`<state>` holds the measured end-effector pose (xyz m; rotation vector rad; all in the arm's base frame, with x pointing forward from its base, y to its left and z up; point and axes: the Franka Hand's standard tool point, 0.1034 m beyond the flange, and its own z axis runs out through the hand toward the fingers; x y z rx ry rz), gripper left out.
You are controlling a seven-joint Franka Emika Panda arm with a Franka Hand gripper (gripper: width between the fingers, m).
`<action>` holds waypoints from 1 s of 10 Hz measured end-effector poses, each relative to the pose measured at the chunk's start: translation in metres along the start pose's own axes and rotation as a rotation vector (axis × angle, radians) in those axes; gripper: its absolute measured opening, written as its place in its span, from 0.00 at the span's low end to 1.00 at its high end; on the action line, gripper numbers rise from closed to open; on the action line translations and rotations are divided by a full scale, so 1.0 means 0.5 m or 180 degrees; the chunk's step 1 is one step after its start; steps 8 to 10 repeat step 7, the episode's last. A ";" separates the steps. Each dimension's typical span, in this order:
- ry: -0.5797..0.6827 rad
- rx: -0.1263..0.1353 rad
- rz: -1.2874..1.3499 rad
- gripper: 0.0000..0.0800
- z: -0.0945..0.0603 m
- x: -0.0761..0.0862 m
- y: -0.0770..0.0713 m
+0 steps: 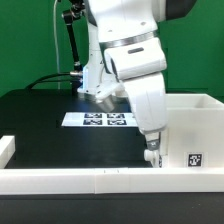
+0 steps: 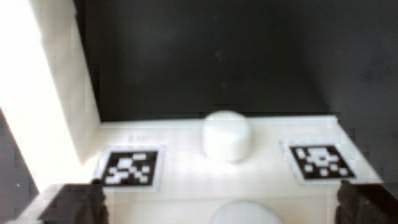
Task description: Assemble drawer
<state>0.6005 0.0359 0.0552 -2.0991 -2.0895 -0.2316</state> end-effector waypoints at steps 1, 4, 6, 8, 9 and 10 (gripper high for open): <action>-0.0005 0.0001 0.0019 0.81 0.000 -0.001 0.000; -0.0015 -0.0003 0.0025 0.81 -0.010 -0.040 -0.001; -0.0047 -0.0048 0.0106 0.81 -0.037 -0.101 0.000; -0.0078 -0.0140 0.0216 0.81 -0.067 -0.125 -0.002; -0.0078 -0.0140 0.0216 0.81 -0.067 -0.125 -0.002; -0.0078 -0.0140 0.0216 0.81 -0.067 -0.125 -0.002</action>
Offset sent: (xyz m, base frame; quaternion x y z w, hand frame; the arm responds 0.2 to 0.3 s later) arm -0.0063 -0.0319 0.0082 0.0092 -0.0072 -0.0205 0.9997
